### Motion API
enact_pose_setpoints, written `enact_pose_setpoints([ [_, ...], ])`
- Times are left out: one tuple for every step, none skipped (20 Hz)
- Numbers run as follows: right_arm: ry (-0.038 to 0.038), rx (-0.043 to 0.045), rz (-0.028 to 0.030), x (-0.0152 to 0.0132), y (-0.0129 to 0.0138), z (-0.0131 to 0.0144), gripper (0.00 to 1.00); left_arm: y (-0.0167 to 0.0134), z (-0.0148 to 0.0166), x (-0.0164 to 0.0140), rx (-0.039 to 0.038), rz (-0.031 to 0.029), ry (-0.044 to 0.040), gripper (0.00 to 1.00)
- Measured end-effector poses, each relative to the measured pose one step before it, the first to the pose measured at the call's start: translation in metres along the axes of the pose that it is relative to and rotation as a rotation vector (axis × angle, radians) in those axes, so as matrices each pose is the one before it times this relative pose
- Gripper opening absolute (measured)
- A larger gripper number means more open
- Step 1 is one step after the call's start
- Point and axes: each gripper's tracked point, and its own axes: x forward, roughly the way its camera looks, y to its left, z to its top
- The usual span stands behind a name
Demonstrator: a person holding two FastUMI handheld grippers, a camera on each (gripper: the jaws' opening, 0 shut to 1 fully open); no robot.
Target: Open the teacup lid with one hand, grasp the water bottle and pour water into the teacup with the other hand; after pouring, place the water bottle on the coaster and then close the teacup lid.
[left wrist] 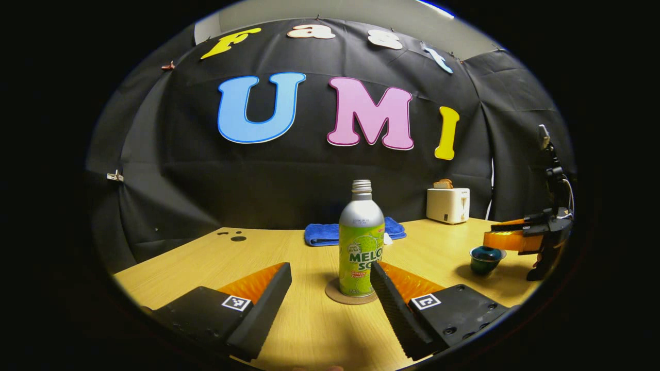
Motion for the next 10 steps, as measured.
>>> enact_pose_setpoints([
  [-0.02756,0.00040,-0.00774,-0.00518,-0.00230,0.00330,0.67,-0.00021,0.00024,-0.00178,-0.00027,0.00579,0.00019,0.97],
  [-0.02132,0.00211,-0.00255,-0.00472,-0.00200,0.00317,0.86,-0.00061,-0.00041,-0.00087,0.00006,0.00772,-0.00003,0.97],
  [-0.01529,0.00090,-0.00745,-0.00476,-0.00270,0.00255,0.93,-0.00054,0.00004,-0.00177,-0.00066,0.00559,0.00110,0.97],
  [-0.00824,0.00017,-0.00827,-0.00497,-0.00356,0.00042,0.99,-0.00317,0.00008,-0.00323,0.00020,-0.00013,-0.00131,0.97],
  [-0.00235,0.00224,-0.00713,-0.00313,-0.00263,-0.00015,0.99,-0.00304,0.00050,-0.00246,0.00017,-0.00258,0.00015,0.97],
  [0.00540,0.00715,-0.00705,-0.00253,-0.00259,-0.00122,0.99,-0.00265,-0.00048,-0.00151,0.00014,0.00123,0.00063,0.97],
  [0.01095,0.01194,-0.00766,-0.00279,-0.00269,-0.00277,0.99,-0.00140,0.00059,-0.00124,-0.00040,0.00468,-0.00024,0.97],
  [0.00806,0.01687,-0.00627,-0.00265,-0.00129,-0.00112,0.99,-0.00151,-0.00044,-0.00207,-0.00011,0.00487,-0.00017,0.97],
  [0.01388,0.00717,-0.01163,-0.00144,-0.00230,-0.00199,0.99,-0.00232,-0.00015,-0.00176,0.00030,0.00533,0.00057,0.97],
  [0.00685,0.00038,-0.00750,-0.00190,-0.00156,-0.00063,0.99,-0.00205,0.00013,-0.00169,-0.00056,0.00805,0.00037,0.97],
])
